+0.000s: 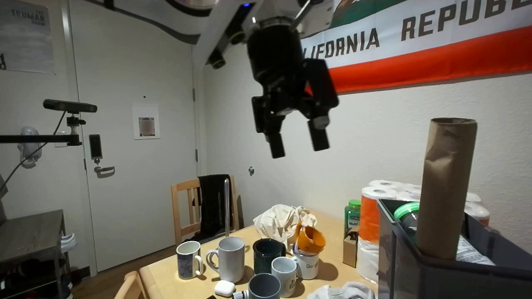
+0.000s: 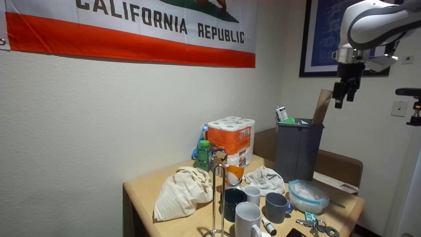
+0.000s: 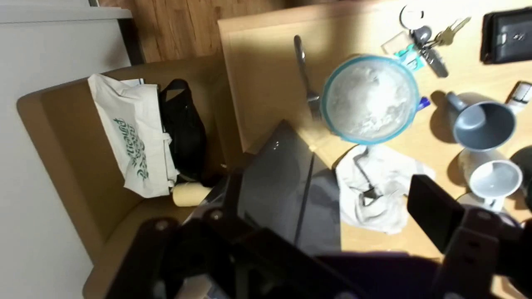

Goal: Take the empty paper roll and put it on the silver holder

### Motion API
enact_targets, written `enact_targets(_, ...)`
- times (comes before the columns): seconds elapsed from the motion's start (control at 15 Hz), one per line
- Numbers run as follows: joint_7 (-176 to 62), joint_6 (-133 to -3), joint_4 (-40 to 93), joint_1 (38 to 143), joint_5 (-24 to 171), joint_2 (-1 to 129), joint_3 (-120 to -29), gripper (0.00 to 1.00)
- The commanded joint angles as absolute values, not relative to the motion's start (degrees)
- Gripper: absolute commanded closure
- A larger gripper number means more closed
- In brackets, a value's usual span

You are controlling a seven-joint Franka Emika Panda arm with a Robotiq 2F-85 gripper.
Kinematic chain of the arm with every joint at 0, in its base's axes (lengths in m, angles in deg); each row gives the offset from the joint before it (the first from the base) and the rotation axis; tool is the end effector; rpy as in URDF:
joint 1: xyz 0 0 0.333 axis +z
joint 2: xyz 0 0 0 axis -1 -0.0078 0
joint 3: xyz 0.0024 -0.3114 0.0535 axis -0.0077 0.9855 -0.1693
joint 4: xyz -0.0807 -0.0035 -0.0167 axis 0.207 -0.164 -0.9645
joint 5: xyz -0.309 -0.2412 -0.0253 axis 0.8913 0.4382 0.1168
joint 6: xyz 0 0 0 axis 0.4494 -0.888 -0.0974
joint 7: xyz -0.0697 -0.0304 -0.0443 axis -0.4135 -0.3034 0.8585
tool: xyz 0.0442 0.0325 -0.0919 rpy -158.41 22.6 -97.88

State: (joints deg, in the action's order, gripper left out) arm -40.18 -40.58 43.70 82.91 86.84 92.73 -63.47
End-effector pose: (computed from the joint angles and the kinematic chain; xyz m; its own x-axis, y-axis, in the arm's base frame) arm 0.4638 -0.2166 0.5994 0.9915 -0.0820 0.1015 -0.1053 -0.9620 0.2521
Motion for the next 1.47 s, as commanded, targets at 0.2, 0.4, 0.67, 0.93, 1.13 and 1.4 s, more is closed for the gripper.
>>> enact_targets(0.2, -38.96, -40.32, 24.21, 78.76, 81.63, 78.0, -62.53, 0.0)
enact_targets(0.4, -39.39, -39.71, 17.56, 77.81, 80.76, 74.46, -62.97, 0.0)
enact_targets(0.67, -40.22, -39.57, 11.86, 76.5, 80.47, 71.16, -62.89, 0.0)
enact_targets(0.93, -40.21, -39.73, 9.86, 74.99, 79.82, 69.16, -62.92, 0.0)
enact_targets(1.13, -40.03, -40.03, 9.91, 73.85, 77.85, 67.9, -63.07, 0.0)
enact_targets(1.4, -39.43, -40.15, 9.49, 73.04, 73.99, 66.64, -63.81, 0.0)
